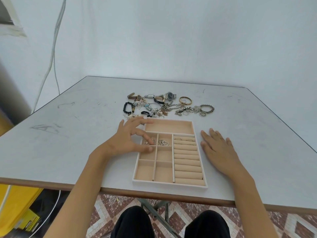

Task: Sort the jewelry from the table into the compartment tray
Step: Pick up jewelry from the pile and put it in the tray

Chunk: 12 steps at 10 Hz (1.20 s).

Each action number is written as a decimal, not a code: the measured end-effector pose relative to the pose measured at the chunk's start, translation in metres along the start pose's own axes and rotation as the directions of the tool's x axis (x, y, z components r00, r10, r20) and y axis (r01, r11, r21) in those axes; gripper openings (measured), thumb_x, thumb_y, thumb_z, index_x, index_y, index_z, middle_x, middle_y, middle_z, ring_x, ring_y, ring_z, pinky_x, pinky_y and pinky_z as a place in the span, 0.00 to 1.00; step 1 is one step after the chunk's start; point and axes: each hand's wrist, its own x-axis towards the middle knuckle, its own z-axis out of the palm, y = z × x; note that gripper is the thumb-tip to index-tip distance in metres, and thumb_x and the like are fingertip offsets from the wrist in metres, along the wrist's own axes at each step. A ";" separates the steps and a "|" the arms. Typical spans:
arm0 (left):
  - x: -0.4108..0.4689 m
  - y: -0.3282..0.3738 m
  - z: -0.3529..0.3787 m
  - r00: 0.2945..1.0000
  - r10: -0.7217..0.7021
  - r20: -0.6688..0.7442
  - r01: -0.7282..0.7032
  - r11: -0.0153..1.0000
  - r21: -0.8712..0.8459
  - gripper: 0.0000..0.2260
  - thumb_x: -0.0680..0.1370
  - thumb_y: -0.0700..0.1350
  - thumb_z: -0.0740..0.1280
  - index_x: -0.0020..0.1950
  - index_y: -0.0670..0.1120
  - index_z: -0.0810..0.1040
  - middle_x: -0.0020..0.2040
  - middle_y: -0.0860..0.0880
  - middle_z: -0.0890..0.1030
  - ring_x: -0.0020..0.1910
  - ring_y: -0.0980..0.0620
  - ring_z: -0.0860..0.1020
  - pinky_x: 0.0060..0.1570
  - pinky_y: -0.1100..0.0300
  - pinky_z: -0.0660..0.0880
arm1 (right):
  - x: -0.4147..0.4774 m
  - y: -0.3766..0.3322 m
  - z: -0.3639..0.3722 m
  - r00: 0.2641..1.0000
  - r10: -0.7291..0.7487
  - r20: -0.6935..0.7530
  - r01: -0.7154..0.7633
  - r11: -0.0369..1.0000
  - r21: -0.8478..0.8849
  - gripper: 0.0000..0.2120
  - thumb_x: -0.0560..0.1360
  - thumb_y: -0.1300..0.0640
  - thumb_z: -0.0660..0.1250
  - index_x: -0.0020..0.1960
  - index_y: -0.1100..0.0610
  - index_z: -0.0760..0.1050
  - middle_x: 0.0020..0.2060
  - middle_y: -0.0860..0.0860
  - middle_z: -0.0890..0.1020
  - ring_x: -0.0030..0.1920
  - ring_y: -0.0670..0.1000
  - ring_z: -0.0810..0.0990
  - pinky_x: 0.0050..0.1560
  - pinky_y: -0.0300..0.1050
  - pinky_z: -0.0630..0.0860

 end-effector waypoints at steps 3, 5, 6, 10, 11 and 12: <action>0.000 0.002 0.000 0.999 0.040 -0.028 -0.040 0.999 -0.004 0.11 0.62 0.62 0.72 0.38 0.58 0.84 0.66 0.69 0.70 0.73 0.67 0.54 0.72 0.43 0.34 | 0.000 0.000 0.000 1.000 0.000 -0.001 0.000 1.000 0.002 0.23 0.83 0.49 0.45 0.78 0.47 0.50 0.78 0.49 0.47 0.78 0.48 0.43 0.75 0.50 0.38; 0.002 0.001 0.001 0.997 0.051 -0.059 -0.051 0.999 -0.003 0.12 0.62 0.61 0.72 0.37 0.55 0.84 0.65 0.67 0.71 0.72 0.67 0.55 0.73 0.44 0.35 | 0.000 0.001 0.000 1.000 -0.001 -0.003 0.001 1.000 0.005 0.23 0.83 0.49 0.45 0.78 0.47 0.50 0.78 0.49 0.47 0.78 0.48 0.43 0.75 0.50 0.38; 0.002 0.000 0.001 0.997 0.051 -0.062 -0.052 0.999 -0.010 0.12 0.61 0.61 0.72 0.37 0.55 0.84 0.65 0.67 0.71 0.72 0.66 0.56 0.73 0.44 0.36 | 0.000 0.000 0.000 1.000 -0.003 -0.002 0.003 1.000 0.004 0.23 0.83 0.49 0.45 0.78 0.47 0.50 0.78 0.49 0.47 0.78 0.48 0.43 0.75 0.50 0.38; 0.001 0.001 0.003 0.999 0.018 -0.033 -0.018 1.000 -0.007 0.05 0.67 0.53 0.77 0.38 0.54 0.84 0.64 0.66 0.72 0.71 0.66 0.58 0.73 0.43 0.35 | 0.000 0.001 0.000 1.000 -0.002 -0.009 0.002 1.000 0.008 0.23 0.83 0.49 0.45 0.78 0.47 0.50 0.78 0.49 0.47 0.77 0.47 0.42 0.75 0.49 0.38; 0.000 0.001 0.002 0.999 0.022 -0.034 -0.022 1.000 -0.012 0.10 0.65 0.61 0.74 0.40 0.56 0.84 0.63 0.67 0.72 0.70 0.67 0.59 0.73 0.43 0.36 | 0.000 0.002 0.002 1.000 -0.001 -0.011 0.001 1.000 0.008 0.23 0.83 0.49 0.45 0.78 0.47 0.51 0.78 0.49 0.47 0.77 0.47 0.43 0.75 0.49 0.38; 0.004 0.002 0.000 0.995 0.024 -0.099 -0.031 0.997 -0.077 0.13 0.68 0.63 0.68 0.45 0.58 0.84 0.61 0.65 0.74 0.68 0.64 0.66 0.73 0.44 0.50 | 0.001 0.002 0.001 1.000 0.000 -0.008 0.000 1.000 0.009 0.23 0.83 0.49 0.46 0.78 0.47 0.51 0.78 0.49 0.48 0.77 0.48 0.43 0.75 0.50 0.39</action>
